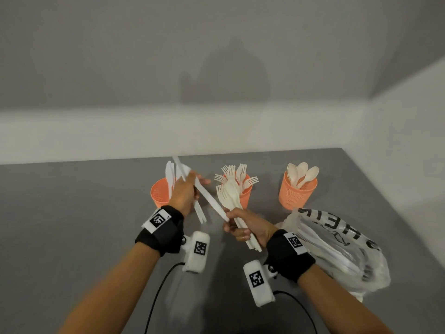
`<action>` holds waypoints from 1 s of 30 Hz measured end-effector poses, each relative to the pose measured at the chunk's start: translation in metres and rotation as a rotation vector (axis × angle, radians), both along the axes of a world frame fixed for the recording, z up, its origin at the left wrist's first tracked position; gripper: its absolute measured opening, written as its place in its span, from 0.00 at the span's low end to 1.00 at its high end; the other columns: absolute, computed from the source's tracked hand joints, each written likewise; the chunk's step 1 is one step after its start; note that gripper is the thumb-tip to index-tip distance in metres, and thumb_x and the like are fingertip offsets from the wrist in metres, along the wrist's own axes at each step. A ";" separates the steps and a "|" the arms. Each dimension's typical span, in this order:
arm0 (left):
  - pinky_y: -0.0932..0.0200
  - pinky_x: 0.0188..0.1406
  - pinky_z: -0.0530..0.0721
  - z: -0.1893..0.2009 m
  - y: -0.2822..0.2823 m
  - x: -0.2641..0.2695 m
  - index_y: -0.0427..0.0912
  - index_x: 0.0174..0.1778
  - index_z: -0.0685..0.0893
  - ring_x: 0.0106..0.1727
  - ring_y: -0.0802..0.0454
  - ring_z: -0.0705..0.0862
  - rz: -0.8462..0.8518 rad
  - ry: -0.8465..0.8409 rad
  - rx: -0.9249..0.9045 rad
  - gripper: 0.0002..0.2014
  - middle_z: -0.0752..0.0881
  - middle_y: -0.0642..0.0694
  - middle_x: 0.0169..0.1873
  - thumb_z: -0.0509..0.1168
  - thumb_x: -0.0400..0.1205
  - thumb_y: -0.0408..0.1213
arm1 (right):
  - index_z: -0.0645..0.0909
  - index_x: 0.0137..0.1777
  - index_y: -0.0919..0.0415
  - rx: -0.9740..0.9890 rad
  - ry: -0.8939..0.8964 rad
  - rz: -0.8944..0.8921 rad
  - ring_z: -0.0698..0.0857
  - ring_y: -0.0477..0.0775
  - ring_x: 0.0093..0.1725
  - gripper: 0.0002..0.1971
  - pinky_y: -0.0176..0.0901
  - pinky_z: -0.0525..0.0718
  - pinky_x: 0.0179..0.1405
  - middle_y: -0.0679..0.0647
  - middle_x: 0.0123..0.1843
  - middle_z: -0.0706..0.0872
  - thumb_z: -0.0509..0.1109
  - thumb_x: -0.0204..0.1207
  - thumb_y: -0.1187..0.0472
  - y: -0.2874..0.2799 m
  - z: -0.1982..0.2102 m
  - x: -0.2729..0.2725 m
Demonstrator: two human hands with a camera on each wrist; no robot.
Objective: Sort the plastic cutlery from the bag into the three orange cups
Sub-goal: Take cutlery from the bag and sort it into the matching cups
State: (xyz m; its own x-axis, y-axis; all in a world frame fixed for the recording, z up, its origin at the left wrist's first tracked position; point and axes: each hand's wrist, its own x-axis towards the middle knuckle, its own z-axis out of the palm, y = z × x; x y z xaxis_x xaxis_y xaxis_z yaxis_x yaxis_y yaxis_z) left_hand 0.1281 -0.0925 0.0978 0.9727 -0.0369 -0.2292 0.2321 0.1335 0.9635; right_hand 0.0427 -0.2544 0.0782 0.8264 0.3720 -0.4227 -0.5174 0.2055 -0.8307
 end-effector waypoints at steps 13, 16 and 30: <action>0.66 0.20 0.76 0.035 0.052 0.065 0.42 0.24 0.70 0.15 0.59 0.73 0.516 -0.359 0.232 0.24 0.72 0.44 0.20 0.63 0.80 0.55 | 0.81 0.48 0.56 -0.096 -0.028 -0.108 0.62 0.41 0.14 0.12 0.30 0.63 0.14 0.47 0.21 0.64 0.59 0.83 0.51 0.003 0.002 0.007; 0.67 0.23 0.78 0.001 0.053 0.065 0.39 0.25 0.72 0.17 0.62 0.77 0.454 -0.292 0.312 0.24 0.75 0.42 0.21 0.64 0.79 0.54 | 0.81 0.49 0.56 -0.086 -0.040 -0.089 0.61 0.41 0.14 0.14 0.30 0.62 0.13 0.50 0.25 0.63 0.59 0.83 0.49 0.003 0.002 0.007; 0.50 0.65 0.72 -0.013 0.057 0.039 0.38 0.64 0.79 0.68 0.44 0.72 0.449 -0.541 0.730 0.20 0.76 0.38 0.63 0.66 0.80 0.46 | 0.78 0.60 0.55 -0.102 -0.038 -0.141 0.64 0.40 0.15 0.16 0.30 0.64 0.14 0.46 0.23 0.72 0.58 0.83 0.47 0.005 -0.001 0.006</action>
State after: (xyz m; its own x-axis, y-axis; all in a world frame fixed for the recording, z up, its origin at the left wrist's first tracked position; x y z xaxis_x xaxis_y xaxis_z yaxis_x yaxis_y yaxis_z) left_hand 0.1667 -0.0352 0.0849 0.8422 0.3304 0.4261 -0.1869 -0.5625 0.8054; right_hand 0.0487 -0.2496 0.0768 0.8834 0.2085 -0.4196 -0.4572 0.1874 -0.8694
